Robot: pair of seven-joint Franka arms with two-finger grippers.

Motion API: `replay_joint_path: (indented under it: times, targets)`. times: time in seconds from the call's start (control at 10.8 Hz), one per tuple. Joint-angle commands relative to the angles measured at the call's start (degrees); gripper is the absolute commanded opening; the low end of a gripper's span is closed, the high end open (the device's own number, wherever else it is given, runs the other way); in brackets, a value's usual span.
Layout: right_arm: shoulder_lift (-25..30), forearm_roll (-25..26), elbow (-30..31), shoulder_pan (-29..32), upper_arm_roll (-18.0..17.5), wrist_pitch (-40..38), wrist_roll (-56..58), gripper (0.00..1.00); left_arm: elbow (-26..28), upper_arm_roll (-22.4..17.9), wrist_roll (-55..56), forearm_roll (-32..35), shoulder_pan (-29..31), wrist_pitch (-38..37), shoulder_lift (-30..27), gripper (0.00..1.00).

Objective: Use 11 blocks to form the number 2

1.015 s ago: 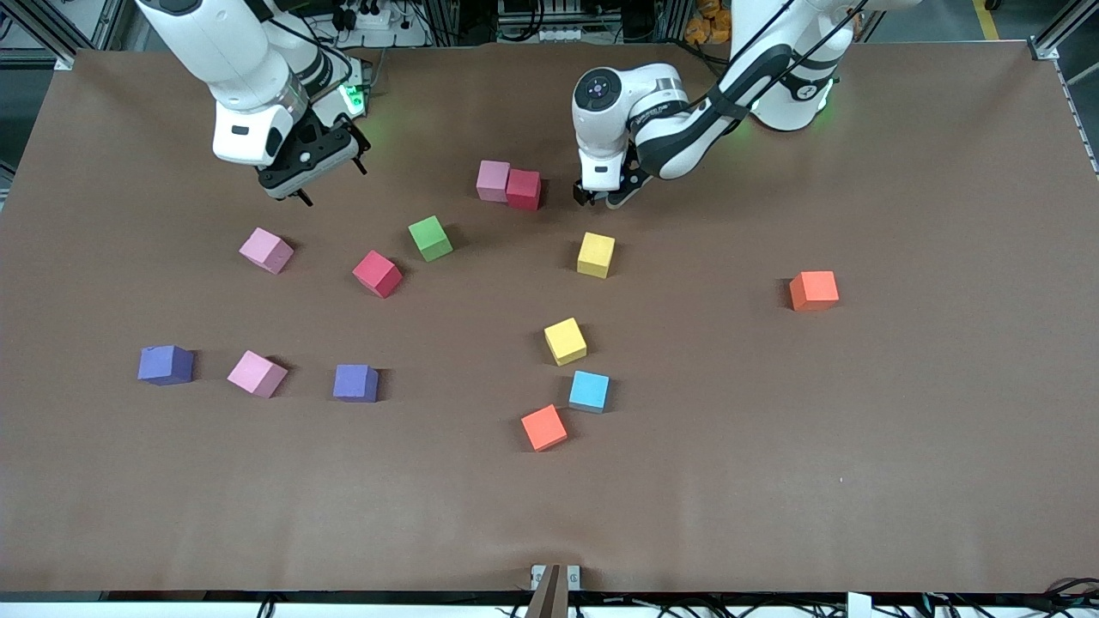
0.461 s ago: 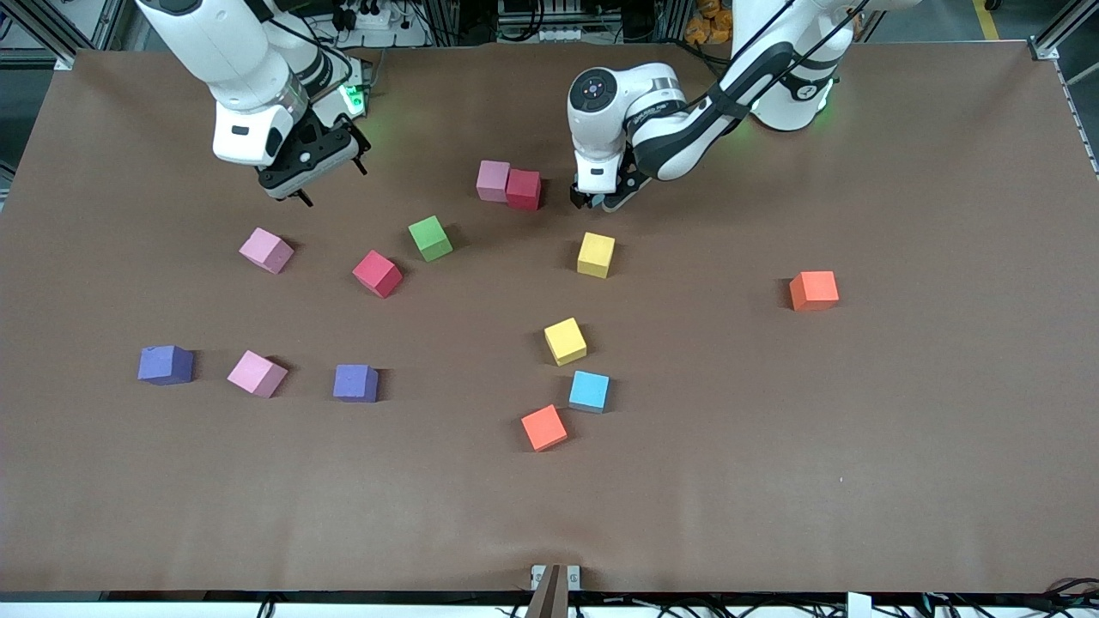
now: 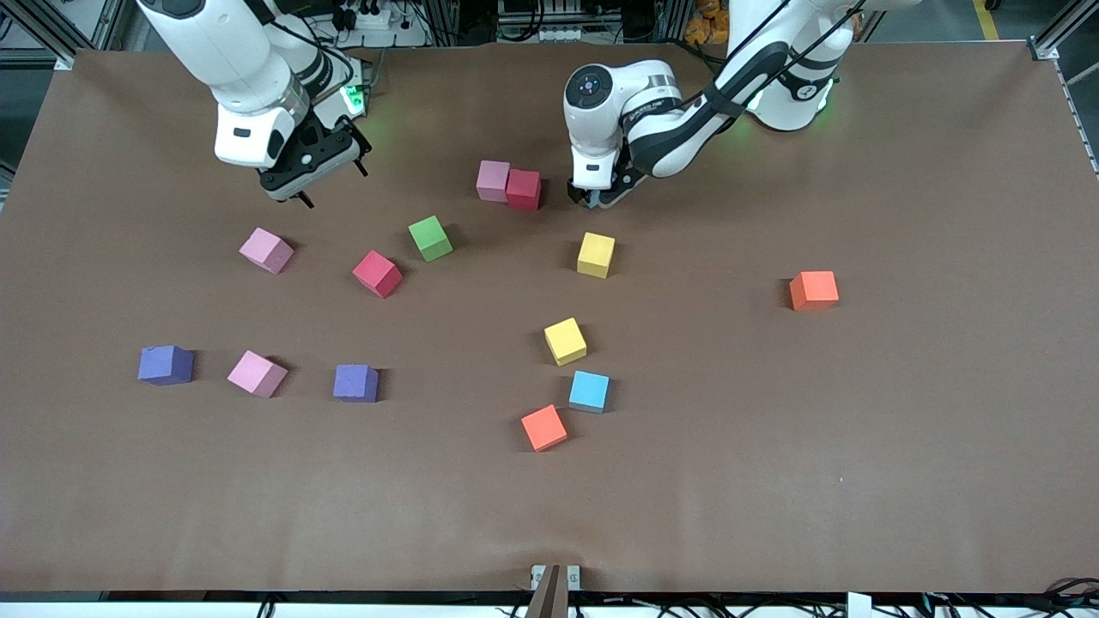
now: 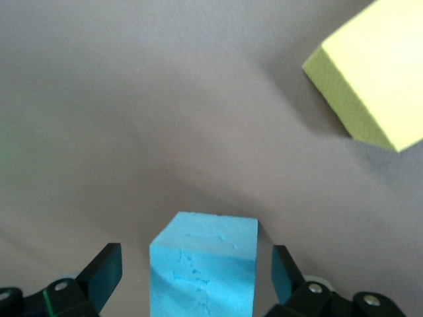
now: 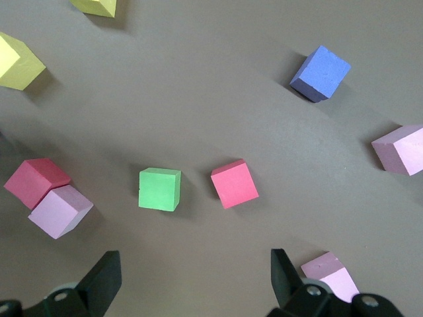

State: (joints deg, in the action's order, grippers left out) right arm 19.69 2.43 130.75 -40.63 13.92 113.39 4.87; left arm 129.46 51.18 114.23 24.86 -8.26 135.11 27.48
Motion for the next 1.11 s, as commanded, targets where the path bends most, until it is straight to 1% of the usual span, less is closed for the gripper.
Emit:
replay_joint_path:
  times: [0.0,0.28,0.46,0.74,0.83,0.92,1.01]
  targets:
    - [-0.17,-0.05,0.21,-0.59,0.58,0.61,0.49,1.00,0.88,0.68,-0.58,1.60,0.53,3.31,0.56,1.00]
    - [-0.27,-0.14,0.21,-0.59,0.58,0.61,0.49,1.00,1.23,0.59,-1.64,1.77,0.35,3.76,1.35,1.00]
    - [-0.35,-0.14,0.21,-0.59,0.58,0.61,0.49,1.00,1.32,0.59,-1.64,3.96,0.79,3.76,2.66,1.00]
    - [-0.62,-0.14,0.12,-0.59,0.58,0.69,0.49,1.00,1.15,0.50,-1.64,3.97,0.88,3.76,3.02,1.00]
    - [-0.62,-0.14,0.12,-0.59,0.58,0.61,0.49,1.00,1.06,0.41,-1.38,3.97,0.88,3.76,3.19,0.59]
    - [-0.62,-0.14,0.12,-0.59,0.58,0.69,0.49,1.00,0.88,0.41,-0.77,3.89,0.88,3.76,3.63,0.15]
    - [-0.62,-0.14,0.12,-0.59,0.58,0.69,0.49,1.00,0.97,0.41,-0.41,3.88,0.79,3.76,3.63,0.00]
